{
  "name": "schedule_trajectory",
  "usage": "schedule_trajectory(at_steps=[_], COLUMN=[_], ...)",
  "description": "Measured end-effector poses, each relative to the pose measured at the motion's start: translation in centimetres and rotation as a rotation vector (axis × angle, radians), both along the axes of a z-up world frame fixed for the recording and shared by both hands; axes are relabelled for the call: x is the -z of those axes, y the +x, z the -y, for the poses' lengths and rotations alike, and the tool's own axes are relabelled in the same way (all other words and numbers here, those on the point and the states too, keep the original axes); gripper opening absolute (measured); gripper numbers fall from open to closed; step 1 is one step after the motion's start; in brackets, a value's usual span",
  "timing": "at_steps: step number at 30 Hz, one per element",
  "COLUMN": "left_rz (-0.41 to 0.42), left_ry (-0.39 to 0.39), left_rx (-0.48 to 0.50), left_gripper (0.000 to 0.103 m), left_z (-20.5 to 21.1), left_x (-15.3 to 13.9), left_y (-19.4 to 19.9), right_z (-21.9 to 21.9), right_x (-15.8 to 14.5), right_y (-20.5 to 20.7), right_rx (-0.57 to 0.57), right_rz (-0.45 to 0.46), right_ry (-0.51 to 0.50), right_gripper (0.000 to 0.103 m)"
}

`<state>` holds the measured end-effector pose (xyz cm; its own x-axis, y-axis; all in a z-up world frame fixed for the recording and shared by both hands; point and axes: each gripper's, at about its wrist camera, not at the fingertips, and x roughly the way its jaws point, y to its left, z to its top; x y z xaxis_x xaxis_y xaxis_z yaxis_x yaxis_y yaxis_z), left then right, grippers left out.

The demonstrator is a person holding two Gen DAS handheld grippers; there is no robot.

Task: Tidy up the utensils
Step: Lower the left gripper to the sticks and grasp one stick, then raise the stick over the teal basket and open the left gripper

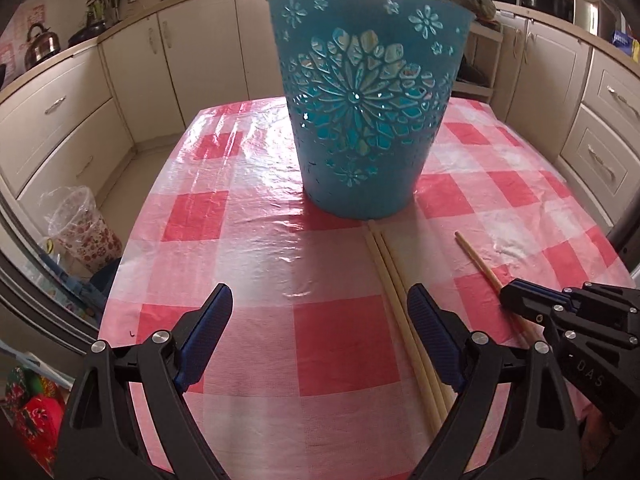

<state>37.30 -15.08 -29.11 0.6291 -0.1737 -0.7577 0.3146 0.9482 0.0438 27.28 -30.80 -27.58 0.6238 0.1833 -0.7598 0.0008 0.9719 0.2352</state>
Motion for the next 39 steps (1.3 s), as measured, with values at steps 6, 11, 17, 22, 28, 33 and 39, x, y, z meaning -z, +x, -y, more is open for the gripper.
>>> schedule_trajectory(at_steps=[6,11,17,22,28,33,39], left_rz=[-0.045,-0.075,-0.116,-0.166,-0.204,-0.181,-0.143], left_ry=[0.072,0.065,0.020,-0.037,-0.047,-0.024,-0.124], left_rx=[-0.002,-0.029,0.012,0.042,0.014,0.021,-0.004], left_gripper=[0.084,0.080,0.047,0.006,0.006,0.005,0.005], left_z=[1.1,0.6,1.5,1.9,1.6,1.4,-1.4], left_x=[1.3,1.5,1.1,0.9,1.0,0.8,-1.7], left_y=[0.2,0.4,1.1,1.6,2.4,2.2,0.9], right_z=[0.3,0.4,0.0,-0.5,-0.7,-0.9,-0.8], right_x=[0.0,0.1,0.1,0.1,0.2,0.2,0.3], right_y=[0.1,0.2,0.3,0.4,0.7,0.8,0.8], right_rx=[-0.001,-0.002,-0.007,-0.017,-0.019,-0.024,-0.022], right_rz=[-0.001,-0.006,0.002,0.013,0.019,0.025,0.026], right_ry=[0.036,0.048,0.045,0.025,0.023,0.019,0.029], right_gripper=[0.005,0.006,0.006,0.006,0.006,0.006,0.006])
